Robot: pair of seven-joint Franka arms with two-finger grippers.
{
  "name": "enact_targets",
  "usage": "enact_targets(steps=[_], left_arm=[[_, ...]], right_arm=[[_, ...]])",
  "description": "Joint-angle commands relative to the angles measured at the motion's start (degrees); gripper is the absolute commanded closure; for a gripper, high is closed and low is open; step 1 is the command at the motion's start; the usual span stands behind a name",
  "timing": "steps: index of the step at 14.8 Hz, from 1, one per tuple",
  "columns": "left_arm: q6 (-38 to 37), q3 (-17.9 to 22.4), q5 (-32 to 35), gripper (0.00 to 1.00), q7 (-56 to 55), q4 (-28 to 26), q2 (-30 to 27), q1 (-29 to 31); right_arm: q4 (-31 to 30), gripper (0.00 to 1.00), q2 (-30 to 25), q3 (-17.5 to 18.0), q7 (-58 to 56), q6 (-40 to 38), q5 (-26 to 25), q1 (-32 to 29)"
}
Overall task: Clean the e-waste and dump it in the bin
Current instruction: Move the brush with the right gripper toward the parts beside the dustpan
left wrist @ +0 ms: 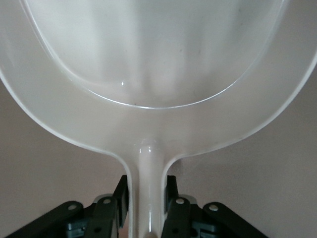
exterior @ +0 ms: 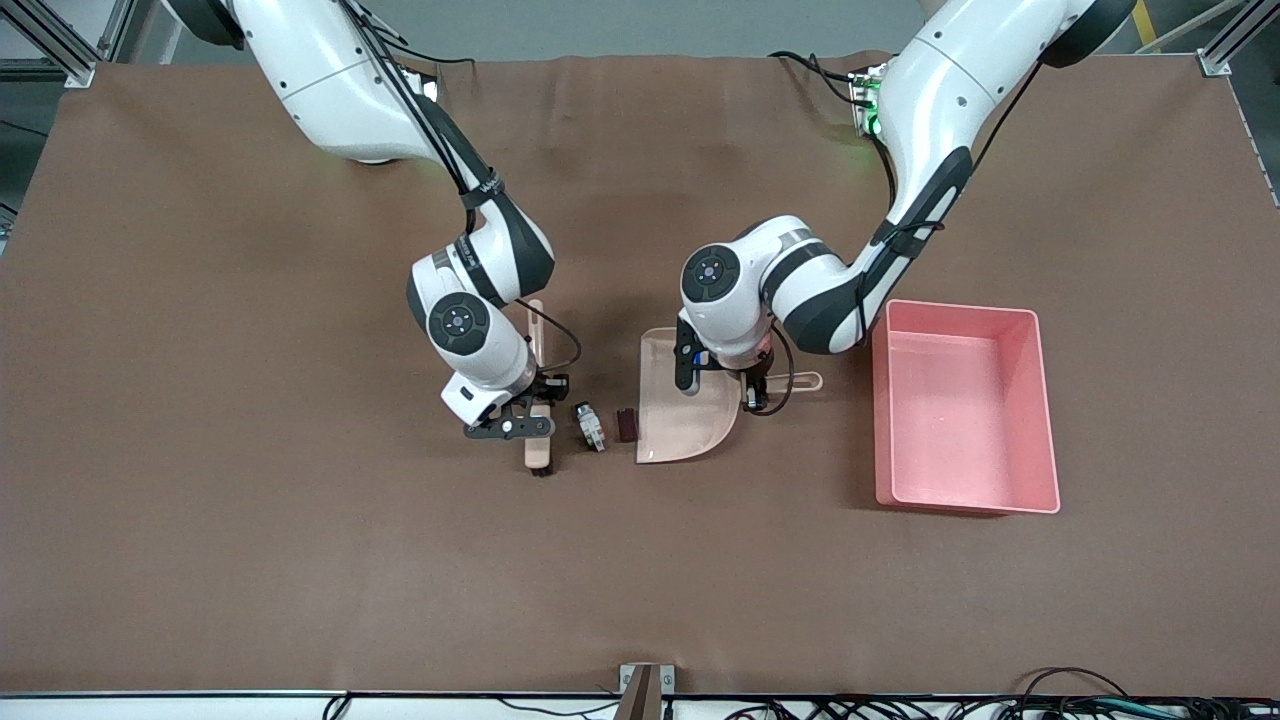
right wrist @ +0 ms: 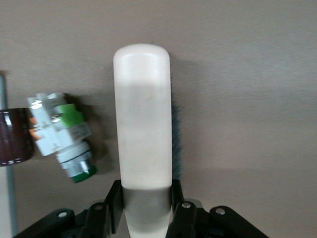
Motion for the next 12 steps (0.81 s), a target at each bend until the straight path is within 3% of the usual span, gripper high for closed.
enact_targets(steps=[1,7,12], left_arm=[[-1.1,0.1,1.0,0.87,-0.3,1.7,0.8,-0.2],[-1.1,0.1,0.8,0.87,-0.2,4.4,2.5,-0.4],[-1.1,0.1,0.7,0.88,-0.2,4.4,2.6,-0.4]], right_arm=[[2.9,0.99,2.3,-0.4,0.6,-0.6,1.3,1.1],[5.8,0.99,4.4,-0.2,0.5,-0.5,2.4,3.5],[7.8,0.99,6.0,2.3,0.9,0.1,4.1,4.7]])
